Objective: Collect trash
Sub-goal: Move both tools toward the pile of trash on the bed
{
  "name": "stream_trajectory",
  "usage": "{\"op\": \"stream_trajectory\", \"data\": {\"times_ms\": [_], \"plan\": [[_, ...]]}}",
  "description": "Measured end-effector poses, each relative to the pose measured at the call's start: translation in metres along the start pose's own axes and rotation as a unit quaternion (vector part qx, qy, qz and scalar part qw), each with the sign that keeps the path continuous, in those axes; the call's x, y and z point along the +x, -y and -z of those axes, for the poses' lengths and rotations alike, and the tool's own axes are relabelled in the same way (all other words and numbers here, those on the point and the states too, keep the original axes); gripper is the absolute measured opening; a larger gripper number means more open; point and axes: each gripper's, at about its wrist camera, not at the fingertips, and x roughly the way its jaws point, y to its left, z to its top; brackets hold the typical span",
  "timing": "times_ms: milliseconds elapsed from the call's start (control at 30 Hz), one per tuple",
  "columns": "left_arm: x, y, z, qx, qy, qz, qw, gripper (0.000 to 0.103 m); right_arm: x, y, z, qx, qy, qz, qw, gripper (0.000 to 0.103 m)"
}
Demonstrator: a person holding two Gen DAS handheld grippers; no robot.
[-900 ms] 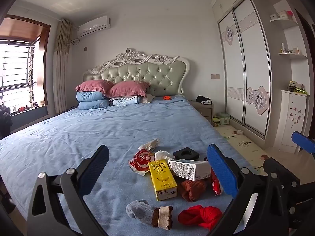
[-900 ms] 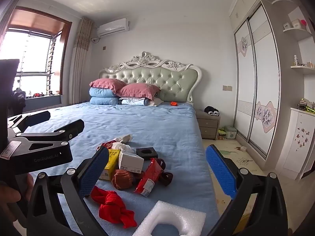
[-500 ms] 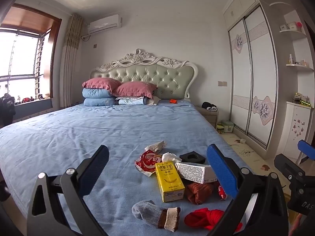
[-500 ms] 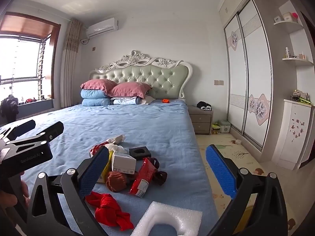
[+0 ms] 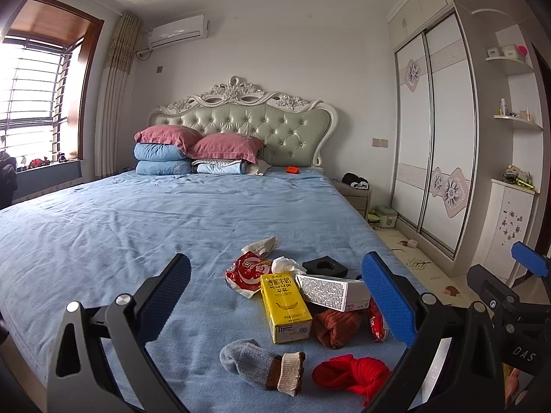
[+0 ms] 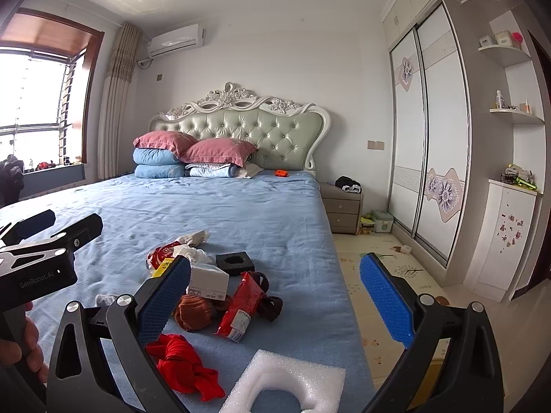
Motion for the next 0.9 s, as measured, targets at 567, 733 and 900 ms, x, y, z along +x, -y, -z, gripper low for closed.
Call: {"op": "stream_trajectory", "data": {"times_ms": [567,733,900], "plan": [[0.0033,-0.0010,-0.0005,-0.006,-0.011,-0.003,0.9999,0.099,0.0014,0.0031,-0.0003,0.003,-0.006,-0.011,1.000,0.095],[0.0034,0.0003,-0.0005,-0.004,-0.010,-0.003,0.9999,0.099,0.0013,0.0034,-0.0005,0.005,-0.005,-0.011,1.000,0.095],[0.0040,0.0026,-0.0003,0.000,-0.010,-0.003,0.9999,0.099,0.0016,0.0031,-0.0006,0.004,-0.005,-0.012,1.000,0.095]]}}
